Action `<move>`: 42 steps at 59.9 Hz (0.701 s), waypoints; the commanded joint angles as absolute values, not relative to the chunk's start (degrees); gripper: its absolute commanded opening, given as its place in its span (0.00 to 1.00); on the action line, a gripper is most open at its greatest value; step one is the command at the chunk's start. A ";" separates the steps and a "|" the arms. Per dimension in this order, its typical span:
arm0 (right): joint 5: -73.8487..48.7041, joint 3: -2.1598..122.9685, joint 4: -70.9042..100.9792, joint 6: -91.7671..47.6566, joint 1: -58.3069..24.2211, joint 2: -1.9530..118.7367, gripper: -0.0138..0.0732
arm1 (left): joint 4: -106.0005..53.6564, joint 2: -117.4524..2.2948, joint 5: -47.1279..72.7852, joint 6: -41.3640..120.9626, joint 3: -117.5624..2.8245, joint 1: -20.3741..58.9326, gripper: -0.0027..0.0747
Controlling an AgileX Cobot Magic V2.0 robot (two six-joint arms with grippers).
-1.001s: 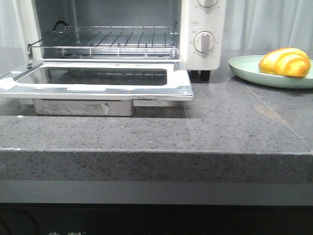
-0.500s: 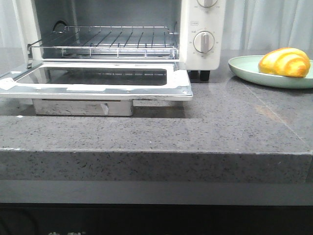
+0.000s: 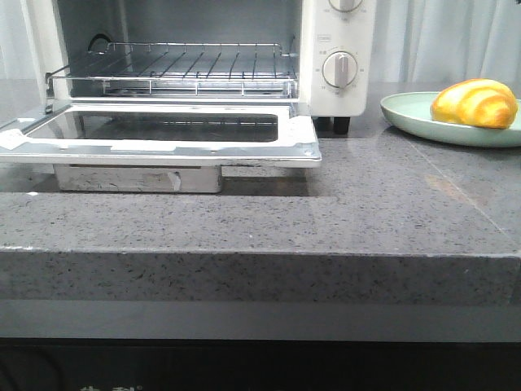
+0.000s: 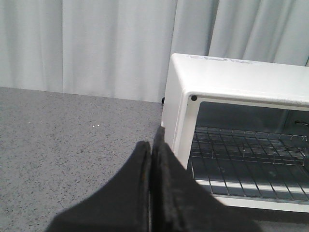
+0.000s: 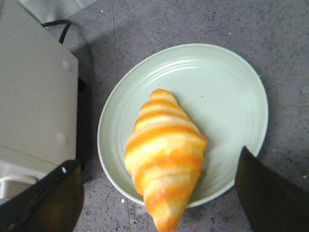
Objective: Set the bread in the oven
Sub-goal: 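Lower the right gripper over the croissant on the green plate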
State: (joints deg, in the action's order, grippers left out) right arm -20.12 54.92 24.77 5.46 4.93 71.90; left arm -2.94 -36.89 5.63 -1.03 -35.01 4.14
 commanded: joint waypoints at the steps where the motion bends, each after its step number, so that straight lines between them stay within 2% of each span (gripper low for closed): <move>1: -19.17 59.87 28.31 5.27 6.12 74.76 0.90 | -3.40 -36.73 1.49 -1.59 -36.58 4.09 0.01; 21: -24.51 67.33 36.13 5.07 8.18 86.71 0.90 | -3.40 -36.73 1.49 -1.59 -36.58 4.09 0.01; 42: -26.10 68.63 36.95 5.07 8.18 90.76 0.90 | -3.40 -36.73 1.68 -1.59 -36.46 4.09 0.01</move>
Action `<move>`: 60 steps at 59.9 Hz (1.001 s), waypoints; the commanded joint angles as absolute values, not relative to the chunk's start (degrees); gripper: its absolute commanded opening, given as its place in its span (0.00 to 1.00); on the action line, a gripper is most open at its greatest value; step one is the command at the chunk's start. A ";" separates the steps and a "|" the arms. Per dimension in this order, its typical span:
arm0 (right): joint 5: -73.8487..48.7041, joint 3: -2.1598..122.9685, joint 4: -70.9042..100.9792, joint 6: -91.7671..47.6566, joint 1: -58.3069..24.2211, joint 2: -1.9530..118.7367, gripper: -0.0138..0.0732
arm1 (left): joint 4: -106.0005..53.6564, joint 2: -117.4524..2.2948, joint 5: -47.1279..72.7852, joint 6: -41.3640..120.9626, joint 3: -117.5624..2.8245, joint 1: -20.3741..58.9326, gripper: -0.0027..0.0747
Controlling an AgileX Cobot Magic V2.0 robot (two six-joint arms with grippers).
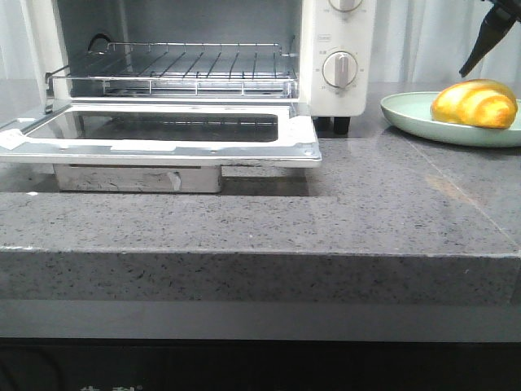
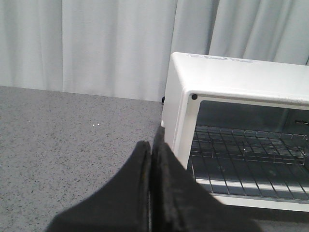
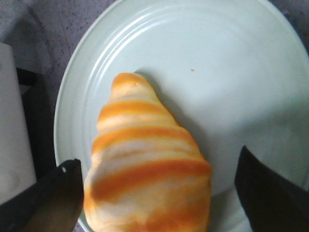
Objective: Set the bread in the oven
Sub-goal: 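Lower the right gripper over the croissant on the green plate, then grasp the croissant with the right gripper and lift it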
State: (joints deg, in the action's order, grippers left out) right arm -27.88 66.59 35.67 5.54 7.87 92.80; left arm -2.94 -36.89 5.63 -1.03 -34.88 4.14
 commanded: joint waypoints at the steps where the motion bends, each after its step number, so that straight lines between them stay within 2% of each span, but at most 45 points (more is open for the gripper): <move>1: -26.10 68.63 37.05 5.07 8.18 90.85 0.90 | -3.40 -36.73 1.68 -1.59 -36.46 4.09 0.01; 9: -27.15 68.65 38.46 3.75 8.12 91.93 0.89 | -3.40 -36.73 1.68 -1.59 -36.46 4.09 0.01; 12: -27.97 68.65 39.44 2.92 8.12 92.32 0.85 | -3.40 -36.73 1.68 -1.59 -36.46 4.09 0.01; 24: -28.60 69.05 42.34 0.00 8.12 92.12 0.46 | -3.40 -36.73 1.82 -1.59 -36.46 4.09 0.01; 29: -29.31 69.81 42.34 -0.31 8.12 92.00 0.38 | -3.40 -36.73 1.82 -1.59 -36.46 4.09 0.01; 43: -31.69 72.34 42.27 -0.49 8.12 90.92 0.43 | -3.40 -36.73 1.86 -1.59 -36.46 4.09 0.01; 60: -32.12 72.37 41.52 -0.98 8.12 83.59 0.43 | -3.40 -36.73 1.86 -1.59 -36.46 4.09 0.01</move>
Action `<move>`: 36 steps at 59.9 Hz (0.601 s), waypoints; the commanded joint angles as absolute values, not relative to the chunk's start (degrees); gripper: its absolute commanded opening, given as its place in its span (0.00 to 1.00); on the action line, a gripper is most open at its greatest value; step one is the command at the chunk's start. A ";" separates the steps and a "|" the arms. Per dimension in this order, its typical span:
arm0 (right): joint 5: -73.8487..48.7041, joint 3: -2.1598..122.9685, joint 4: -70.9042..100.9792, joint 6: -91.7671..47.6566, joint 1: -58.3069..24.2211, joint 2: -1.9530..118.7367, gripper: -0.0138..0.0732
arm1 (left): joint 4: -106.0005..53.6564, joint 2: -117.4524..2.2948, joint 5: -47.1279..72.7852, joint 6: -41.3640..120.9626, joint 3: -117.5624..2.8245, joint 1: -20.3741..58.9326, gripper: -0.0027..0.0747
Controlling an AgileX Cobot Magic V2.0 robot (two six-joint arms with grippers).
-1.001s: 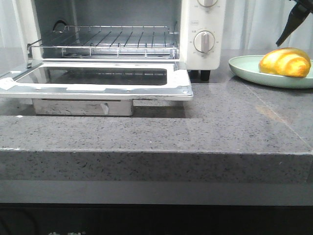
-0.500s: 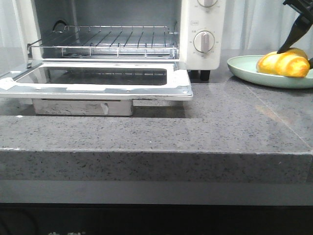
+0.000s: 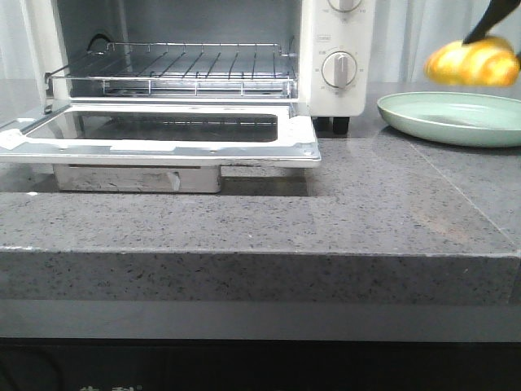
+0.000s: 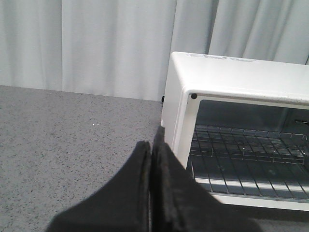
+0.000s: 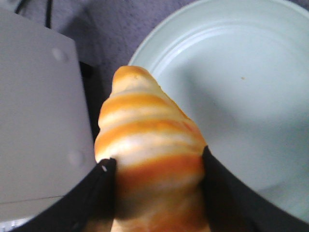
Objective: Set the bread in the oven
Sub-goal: 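Grasp the croissant with the right gripper and lift it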
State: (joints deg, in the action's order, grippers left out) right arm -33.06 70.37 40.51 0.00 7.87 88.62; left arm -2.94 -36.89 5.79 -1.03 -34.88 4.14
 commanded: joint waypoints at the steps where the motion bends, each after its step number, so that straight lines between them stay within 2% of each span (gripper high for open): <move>1: -32.53 72.30 41.52 -0.98 8.12 82.84 0.43 | -3.40 -36.73 1.86 -1.59 -36.46 4.09 0.01; 11: -35.53 68.90 41.73 -0.98 7.90 75.63 0.43 | -3.40 -36.73 1.86 -1.59 -36.46 4.09 0.01; 22: -35.49 58.52 44.27 -0.98 7.55 63.76 0.43 | -3.40 -36.73 1.86 -1.59 -36.46 4.09 0.01; 29: -34.81 52.38 47.34 -1.47 4.21 57.41 0.43 | -3.40 -36.73 1.86 -1.59 -36.46 4.09 0.01; 36: -31.94 48.98 51.61 -3.65 -3.46 54.50 0.43 | -3.40 -36.73 1.86 -1.59 -36.46 4.09 0.01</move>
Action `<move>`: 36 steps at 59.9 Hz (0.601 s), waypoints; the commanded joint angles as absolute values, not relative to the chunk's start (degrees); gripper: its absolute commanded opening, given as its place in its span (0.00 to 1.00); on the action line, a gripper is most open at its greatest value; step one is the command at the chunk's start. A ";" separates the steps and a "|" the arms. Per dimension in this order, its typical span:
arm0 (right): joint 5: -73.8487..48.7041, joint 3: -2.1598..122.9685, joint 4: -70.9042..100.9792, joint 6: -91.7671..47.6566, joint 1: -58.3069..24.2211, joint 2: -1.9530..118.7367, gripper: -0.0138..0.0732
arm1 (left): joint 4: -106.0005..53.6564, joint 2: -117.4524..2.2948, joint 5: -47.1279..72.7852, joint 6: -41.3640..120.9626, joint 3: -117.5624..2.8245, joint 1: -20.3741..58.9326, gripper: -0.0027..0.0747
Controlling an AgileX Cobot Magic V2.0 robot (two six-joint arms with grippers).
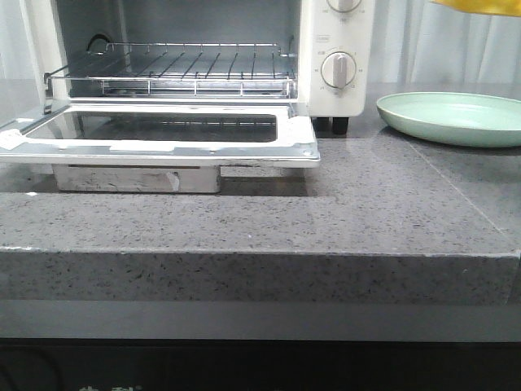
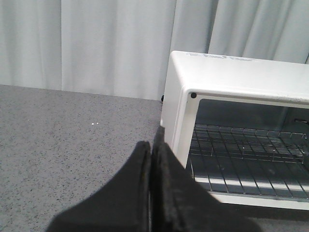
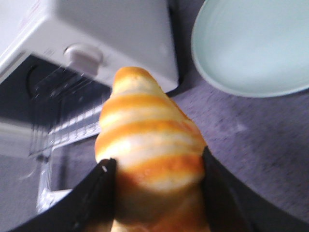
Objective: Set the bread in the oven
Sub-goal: 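Grasp the croissant with the right gripper and lift it, then carry the croissant with the right gripper into the open oven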
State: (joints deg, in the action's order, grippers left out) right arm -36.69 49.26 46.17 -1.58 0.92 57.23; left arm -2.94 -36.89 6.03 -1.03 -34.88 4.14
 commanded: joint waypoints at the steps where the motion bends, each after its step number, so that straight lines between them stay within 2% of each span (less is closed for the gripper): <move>1: -31.38 48.83 52.02 -3.78 -4.63 54.50 0.43 | -3.40 -36.73 1.86 -1.59 -36.46 4.09 0.01; 11: -21.08 48.90 53.09 -4.00 -18.49 57.08 0.43 | -3.40 -36.73 1.86 -1.59 -36.46 4.09 0.01; 19: -10.77 49.95 53.23 -4.00 -28.68 63.85 0.43 | -3.40 -36.73 1.86 -1.59 -36.46 4.09 0.01; 25: -6.49 53.23 52.63 -4.97 -32.11 70.82 0.43 | -3.40 -36.73 1.86 -1.59 -36.46 4.09 0.01; 36: -6.35 62.22 52.09 -8.67 -33.21 81.94 0.43 | -3.40 -36.73 1.96 -1.59 -36.46 4.09 0.01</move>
State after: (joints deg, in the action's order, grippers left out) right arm -9.78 56.97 51.56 -6.71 -33.03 80.09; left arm -2.94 -36.89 6.03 -1.03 -34.88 4.14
